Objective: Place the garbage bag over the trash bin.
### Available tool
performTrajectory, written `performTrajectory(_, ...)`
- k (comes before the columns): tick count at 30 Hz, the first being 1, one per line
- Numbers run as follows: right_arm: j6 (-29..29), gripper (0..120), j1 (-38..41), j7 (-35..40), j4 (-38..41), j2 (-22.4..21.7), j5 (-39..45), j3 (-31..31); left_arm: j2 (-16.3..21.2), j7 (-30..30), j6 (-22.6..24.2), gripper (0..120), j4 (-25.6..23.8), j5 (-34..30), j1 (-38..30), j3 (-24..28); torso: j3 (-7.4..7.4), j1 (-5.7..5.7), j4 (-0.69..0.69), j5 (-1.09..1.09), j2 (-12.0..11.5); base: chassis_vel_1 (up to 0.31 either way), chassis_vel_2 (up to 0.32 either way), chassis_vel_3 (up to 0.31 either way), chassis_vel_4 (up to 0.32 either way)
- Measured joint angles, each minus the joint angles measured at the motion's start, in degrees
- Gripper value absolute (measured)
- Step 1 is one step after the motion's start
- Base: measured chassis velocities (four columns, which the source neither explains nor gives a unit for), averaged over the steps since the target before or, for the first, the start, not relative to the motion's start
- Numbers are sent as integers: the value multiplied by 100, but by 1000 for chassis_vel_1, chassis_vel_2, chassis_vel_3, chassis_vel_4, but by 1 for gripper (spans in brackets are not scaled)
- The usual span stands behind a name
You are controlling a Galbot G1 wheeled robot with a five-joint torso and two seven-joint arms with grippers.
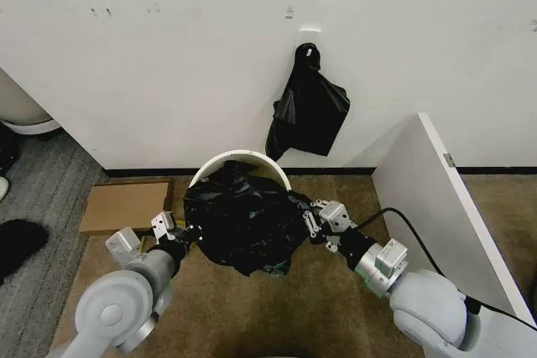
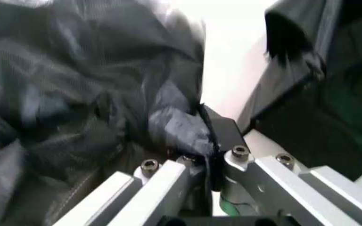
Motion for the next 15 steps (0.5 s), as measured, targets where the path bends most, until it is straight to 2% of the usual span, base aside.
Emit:
performTrajectory(2,6,0,5,22,-44,25,37,2,7,66,10,0,-32,-49,2,-7,-1,0,-3,-1,1,0,0,0,0)
performTrajectory(7,12,0,28,118,-203,127,263,30,41,211,108,0,-97,-141,47,-27,0,0,-2,-1,1,0,0,0,0)
performTrajectory(15,24,0,70,231,-243,187,512,96,45,157,231,0,-51,-65,55,-15,0,0,-2,-1,1,0,0,0,0)
